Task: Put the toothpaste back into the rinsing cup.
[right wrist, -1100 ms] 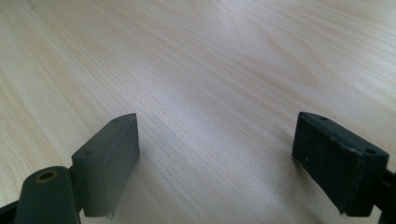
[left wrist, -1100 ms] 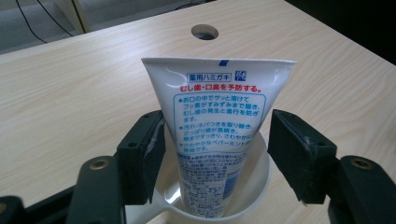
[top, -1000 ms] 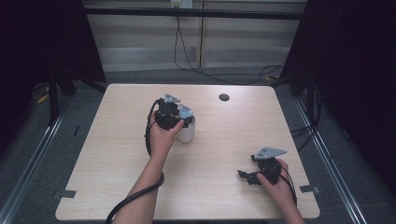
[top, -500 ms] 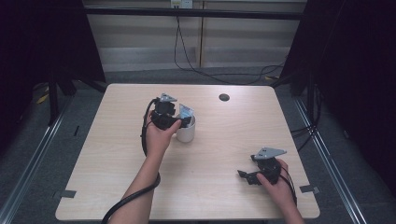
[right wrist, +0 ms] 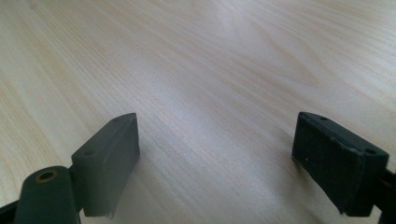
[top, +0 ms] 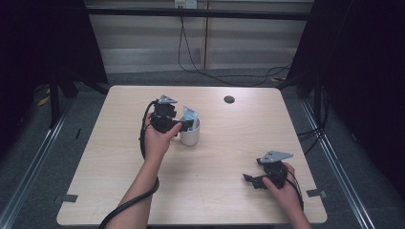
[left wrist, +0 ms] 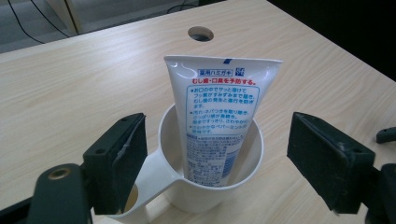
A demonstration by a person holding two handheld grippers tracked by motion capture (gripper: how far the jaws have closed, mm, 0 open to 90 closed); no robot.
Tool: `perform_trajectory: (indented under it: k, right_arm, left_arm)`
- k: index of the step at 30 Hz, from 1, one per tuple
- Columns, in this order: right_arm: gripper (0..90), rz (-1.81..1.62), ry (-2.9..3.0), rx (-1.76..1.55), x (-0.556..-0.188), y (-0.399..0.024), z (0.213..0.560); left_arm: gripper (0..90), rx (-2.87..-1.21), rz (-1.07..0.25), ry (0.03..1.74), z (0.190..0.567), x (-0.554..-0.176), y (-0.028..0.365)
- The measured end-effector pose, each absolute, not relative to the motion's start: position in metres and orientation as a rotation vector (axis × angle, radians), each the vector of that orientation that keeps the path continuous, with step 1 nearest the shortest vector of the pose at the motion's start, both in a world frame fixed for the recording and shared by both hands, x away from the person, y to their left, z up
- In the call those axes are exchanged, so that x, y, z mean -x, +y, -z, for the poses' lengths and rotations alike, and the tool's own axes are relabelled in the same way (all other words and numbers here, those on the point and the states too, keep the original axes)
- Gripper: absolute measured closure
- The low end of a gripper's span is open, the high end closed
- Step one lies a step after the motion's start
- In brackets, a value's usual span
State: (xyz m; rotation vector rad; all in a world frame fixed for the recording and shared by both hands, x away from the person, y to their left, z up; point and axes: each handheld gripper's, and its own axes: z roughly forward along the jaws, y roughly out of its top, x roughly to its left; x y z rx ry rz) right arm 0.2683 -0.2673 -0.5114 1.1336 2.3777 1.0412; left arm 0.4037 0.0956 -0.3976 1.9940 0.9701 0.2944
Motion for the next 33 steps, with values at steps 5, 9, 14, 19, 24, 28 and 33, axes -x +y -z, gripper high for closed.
perform_trajectory:
  k: [5,9,14,19,24,28,33]
  right_arm:
    - [14.5,-1.042,2.378,-1.134,-0.268,-0.267,0.511]
    - [14.5,-1.042,2.378,-1.132,-0.268,-0.267,0.511]
    - [14.5,-1.042,2.378,-1.133,-0.268,-0.267,0.511]
    - [14.5,-1.042,2.378,-1.133,-0.268,-0.268,0.511]
    - [14.6,-1.047,2.379,-1.135,-0.269,-0.268,0.511]
    - [14.5,-1.049,2.378,-1.137,-0.269,-0.268,0.511]
    - [14.6,-1.058,2.379,-1.145,-0.27,-0.269,0.511]
  left_arm:
    - [19.0,-2.008,-0.281,0.965,0.399,-0.403,0.1]
    - [18.6,-1.995,-0.267,0.974,0.401,-0.401,0.107]
    - [18.1,-1.988,-0.27,0.975,0.4,-0.398,0.113]
    - [17.7,-1.977,-0.275,0.974,0.399,-0.395,0.12]
    - [16.3,-1.981,-0.279,0.964,0.399,-0.39,0.127]
    - [16.3,-1.98,-0.278,0.968,0.4,-0.386,0.133]
    - [16.3,-1.974,-0.284,0.972,0.403,-0.379,0.142]
